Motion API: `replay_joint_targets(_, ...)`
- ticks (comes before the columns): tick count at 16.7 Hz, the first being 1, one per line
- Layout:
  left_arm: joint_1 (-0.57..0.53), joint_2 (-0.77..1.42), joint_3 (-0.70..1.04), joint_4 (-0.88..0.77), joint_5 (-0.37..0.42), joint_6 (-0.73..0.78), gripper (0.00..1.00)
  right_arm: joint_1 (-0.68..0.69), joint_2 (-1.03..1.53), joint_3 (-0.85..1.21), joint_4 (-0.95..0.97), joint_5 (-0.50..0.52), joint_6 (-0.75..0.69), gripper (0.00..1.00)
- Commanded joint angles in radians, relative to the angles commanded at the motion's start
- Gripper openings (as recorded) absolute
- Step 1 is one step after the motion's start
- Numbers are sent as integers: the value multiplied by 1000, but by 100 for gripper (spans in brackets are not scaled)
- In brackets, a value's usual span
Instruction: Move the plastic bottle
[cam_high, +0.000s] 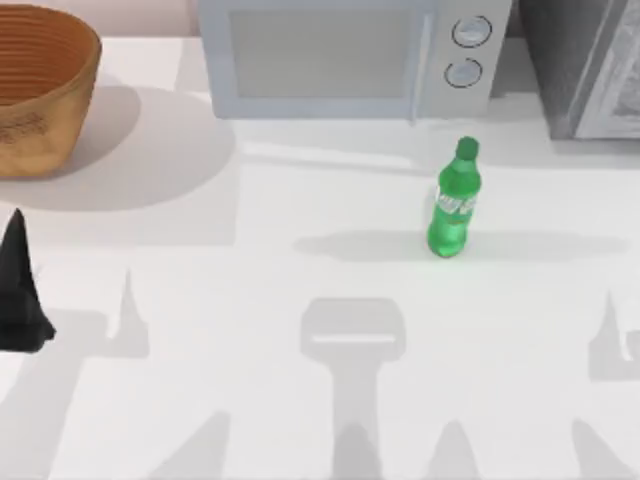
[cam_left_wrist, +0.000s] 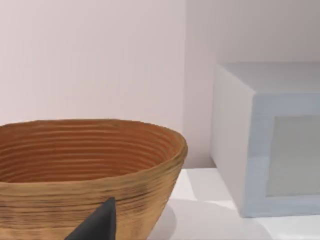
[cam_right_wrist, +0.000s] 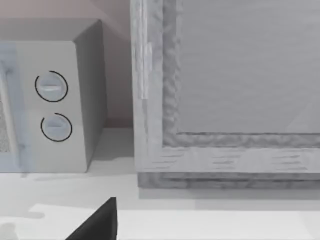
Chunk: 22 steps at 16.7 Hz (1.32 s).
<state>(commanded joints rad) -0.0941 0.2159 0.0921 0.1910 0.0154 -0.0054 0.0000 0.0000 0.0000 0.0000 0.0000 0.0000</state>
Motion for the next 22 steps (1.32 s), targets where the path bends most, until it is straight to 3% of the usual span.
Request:
replay_joint_targets(4, -118, 350, 112, 250, 11, 3, 100, 0, 0, 0, 0, 0, 0, 100)
replay_joint_targets(15, -483, 1599, 447, 1020, 37, 17, 100, 0, 0, 0, 0, 0, 0, 100)
replay_joint_targets(22, -642, 2073, 612, 1371, 50, 17, 100, 0, 0, 0, 0, 0, 0, 100)
